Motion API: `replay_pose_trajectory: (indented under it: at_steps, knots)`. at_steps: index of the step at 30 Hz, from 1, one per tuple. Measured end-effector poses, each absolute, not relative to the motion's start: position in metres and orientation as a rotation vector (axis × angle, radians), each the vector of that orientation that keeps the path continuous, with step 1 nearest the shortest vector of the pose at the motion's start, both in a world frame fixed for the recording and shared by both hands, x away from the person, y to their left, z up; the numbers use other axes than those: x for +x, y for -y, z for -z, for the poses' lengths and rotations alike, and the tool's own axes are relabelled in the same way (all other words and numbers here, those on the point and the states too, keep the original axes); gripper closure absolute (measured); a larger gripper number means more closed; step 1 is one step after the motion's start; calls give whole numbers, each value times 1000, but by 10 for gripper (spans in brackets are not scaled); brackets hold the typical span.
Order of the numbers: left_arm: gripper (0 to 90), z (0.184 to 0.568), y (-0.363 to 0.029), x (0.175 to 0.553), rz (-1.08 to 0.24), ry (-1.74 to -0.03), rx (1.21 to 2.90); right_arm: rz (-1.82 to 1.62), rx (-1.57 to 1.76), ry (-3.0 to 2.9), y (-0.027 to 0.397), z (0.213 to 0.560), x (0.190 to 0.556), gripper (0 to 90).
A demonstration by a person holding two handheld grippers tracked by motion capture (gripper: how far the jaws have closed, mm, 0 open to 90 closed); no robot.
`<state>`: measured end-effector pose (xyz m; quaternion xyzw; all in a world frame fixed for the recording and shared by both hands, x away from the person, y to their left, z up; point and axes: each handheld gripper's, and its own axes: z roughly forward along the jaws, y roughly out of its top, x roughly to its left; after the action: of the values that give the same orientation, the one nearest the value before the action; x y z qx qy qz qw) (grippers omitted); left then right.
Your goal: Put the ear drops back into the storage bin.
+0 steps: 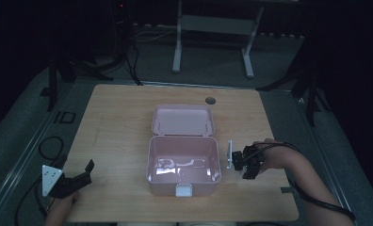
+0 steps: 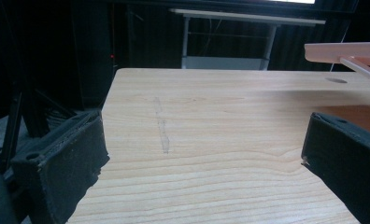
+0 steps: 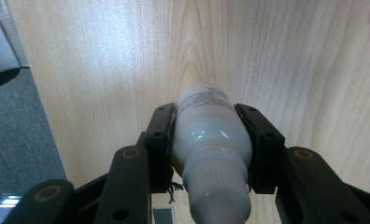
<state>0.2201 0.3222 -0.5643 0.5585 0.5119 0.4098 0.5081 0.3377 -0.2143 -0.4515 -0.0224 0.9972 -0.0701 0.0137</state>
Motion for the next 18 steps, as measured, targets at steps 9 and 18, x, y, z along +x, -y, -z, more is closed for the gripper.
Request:
replay_pose_trajectory:
  at_steps: [9, 18]
  knots:
    - [4, 564, -322, 220, -987, -1238, 1343, 234, -71, -3105, 210, 429, 331, 598]
    - [4, 564, -322, 220, -986, -1238, 1343, 193, -112, -3073, 201, 411, 326, 598]
